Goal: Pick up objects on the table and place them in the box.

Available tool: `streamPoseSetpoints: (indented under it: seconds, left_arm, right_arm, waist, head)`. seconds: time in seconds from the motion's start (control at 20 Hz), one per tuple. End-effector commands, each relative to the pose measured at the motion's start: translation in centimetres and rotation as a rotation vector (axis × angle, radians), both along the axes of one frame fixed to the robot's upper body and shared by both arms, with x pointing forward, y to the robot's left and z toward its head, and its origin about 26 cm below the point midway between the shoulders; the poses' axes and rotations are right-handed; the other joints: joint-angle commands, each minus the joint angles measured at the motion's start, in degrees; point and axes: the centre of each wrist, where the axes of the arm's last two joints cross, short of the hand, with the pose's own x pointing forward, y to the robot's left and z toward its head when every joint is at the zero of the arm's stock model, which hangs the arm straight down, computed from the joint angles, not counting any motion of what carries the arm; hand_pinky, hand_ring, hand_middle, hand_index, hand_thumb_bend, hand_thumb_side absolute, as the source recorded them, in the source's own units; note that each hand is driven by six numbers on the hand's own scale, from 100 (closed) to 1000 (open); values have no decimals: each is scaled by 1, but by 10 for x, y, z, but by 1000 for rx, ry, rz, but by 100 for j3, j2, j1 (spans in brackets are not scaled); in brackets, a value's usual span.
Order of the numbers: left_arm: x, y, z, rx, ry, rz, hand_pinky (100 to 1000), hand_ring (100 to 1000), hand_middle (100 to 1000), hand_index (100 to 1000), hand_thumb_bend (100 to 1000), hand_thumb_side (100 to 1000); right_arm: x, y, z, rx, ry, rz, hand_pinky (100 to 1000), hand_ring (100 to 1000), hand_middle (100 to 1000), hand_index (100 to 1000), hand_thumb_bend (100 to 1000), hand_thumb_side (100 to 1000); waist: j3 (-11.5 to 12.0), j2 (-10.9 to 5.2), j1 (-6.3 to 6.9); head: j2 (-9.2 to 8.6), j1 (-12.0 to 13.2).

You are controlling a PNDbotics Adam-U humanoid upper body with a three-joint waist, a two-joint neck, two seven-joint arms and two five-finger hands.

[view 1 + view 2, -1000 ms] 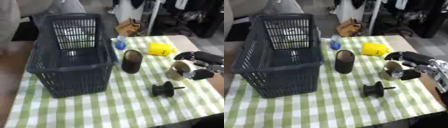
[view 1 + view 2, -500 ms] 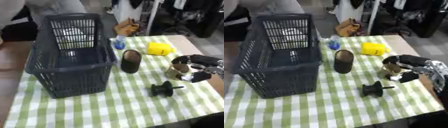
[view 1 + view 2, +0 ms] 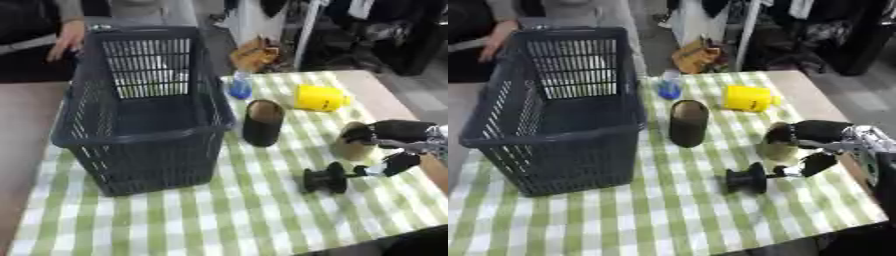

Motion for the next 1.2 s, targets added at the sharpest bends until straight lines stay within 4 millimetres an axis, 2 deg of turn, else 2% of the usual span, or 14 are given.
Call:
streamPoseSetpoints:
  seconds: [0.05,0.85,1.2]
  left_arm:
    - [2,1,7,11,-20,-7,388,794,730,802,416,929]
    - [2,0,6,10,-17,-12,387,792,730,802,420,929]
    - [2,0,6,9,-19,-14,388,792,731,802,422,930]
  right_arm:
    - [6,-4,12,-40,-29,2,839,879,912,956,437,827]
    - [27,29,5,-126,-23,94,847,890,908,946,458,855]
    - [30,37,-3,-170,18,129,851,895,882,940,462,902]
  waist:
    - [-2,-2,90]
    - [16,-8,100]
    - [50,-9,88]
  head:
    - [28,-12]
    - [28,-34]
    - [28,-34]
